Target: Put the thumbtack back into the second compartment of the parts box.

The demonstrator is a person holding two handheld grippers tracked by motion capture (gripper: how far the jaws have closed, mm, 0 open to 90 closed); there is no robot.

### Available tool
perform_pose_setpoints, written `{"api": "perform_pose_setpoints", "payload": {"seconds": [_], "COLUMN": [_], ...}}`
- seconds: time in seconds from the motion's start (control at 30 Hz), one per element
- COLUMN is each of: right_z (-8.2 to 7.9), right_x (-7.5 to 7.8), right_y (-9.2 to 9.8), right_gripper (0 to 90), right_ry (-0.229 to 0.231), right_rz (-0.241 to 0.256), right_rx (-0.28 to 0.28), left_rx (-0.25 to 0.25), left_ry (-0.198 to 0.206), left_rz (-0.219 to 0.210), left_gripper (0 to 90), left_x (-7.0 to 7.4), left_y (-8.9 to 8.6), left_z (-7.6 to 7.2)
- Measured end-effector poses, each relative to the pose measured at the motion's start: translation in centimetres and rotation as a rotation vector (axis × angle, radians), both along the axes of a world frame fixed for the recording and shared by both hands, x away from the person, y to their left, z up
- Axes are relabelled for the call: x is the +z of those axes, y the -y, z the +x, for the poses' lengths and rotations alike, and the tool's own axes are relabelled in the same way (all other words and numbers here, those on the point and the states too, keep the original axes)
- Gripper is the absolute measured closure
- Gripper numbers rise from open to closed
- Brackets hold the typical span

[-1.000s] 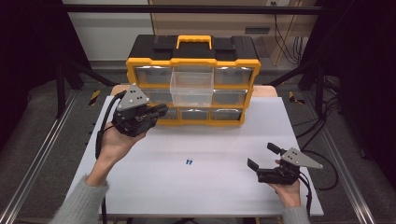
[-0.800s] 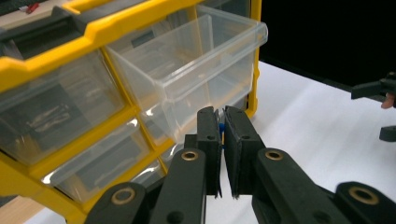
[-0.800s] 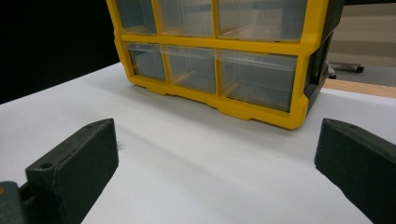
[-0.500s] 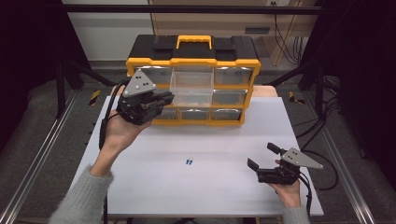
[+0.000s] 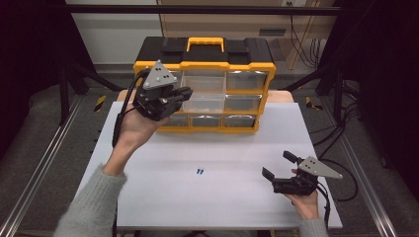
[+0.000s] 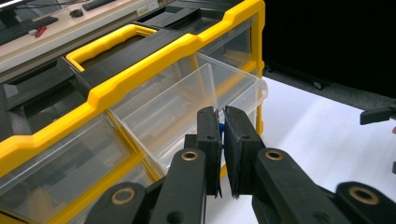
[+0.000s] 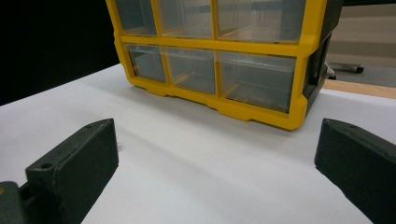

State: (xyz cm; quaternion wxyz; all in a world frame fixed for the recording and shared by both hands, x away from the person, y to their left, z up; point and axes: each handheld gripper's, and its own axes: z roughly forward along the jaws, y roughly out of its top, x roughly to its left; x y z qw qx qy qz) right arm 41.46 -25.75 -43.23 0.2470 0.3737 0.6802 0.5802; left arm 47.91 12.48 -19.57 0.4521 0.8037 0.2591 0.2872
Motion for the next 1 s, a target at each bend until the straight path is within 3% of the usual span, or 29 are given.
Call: {"api": "perform_pose_setpoints", "payload": {"seconds": [0.27, 0.3, 0.33, 0.47, 0.5, 0.73, 0.77, 0.8, 0.87, 1.0], "right_z": [-0.1, 0.1, 0.0, 0.1, -0.1, -0.1, 0.1, 0.1, -0.1, -0.1], "right_x": [0.0, -0.1, 0.0, -0.1, 0.0, 0.0, -0.1, -0.1, 0.0, 0.0], "right_y": [-0.1, 0.1, 0.0, 0.1, -0.1, -0.1, 0.0, 0.1, -0.1, -0.1], "right_gripper": [0.3, 0.3, 0.3, 0.3, 0.3, 0.3, 0.3, 0.3, 0.3, 0.3], "right_ry": [-0.015, 0.012, -0.006, 0.011, -0.021, -0.02, 0.011, 0.012, -0.02, -0.02], "right_rz": [0.007, -0.016, 0.003, -0.013, 0.009, 0.015, -0.011, -0.016, 0.011, 0.006], "right_rx": [0.002, 0.007, -0.002, 0.007, 0.005, 0.004, 0.008, 0.011, 0.003, 0.007], "left_rx": [0.02, 0.02, 0.022, 0.026, 0.026, 0.032, 0.032, 0.039, 0.044, 0.054], "left_ry": [-0.002, 0.001, 0.002, 0.007, 0.006, -0.002, -0.001, -0.003, -0.009, -0.022], "left_rz": [0.008, 0.008, 0.011, 0.026, 0.023, 0.033, 0.046, 0.034, 0.046, 0.037], "left_gripper": [83.9, 83.9, 83.9, 83.9, 83.9, 83.8, 83.9, 83.9, 83.8, 83.9], "left_x": [0.4, 0.4, 0.5, 0.5, 0.5, 0.0, 0.0, -0.2, -0.3, -0.7], "left_y": [0.5, 0.6, 0.7, 1.0, 1.0, 1.4, 1.3, 1.4, 1.4, 1.3], "left_z": [1.3, 1.5, 1.6, 2.2, 2.4, 3.6, 3.7, 3.8, 4.2, 5.1]}}
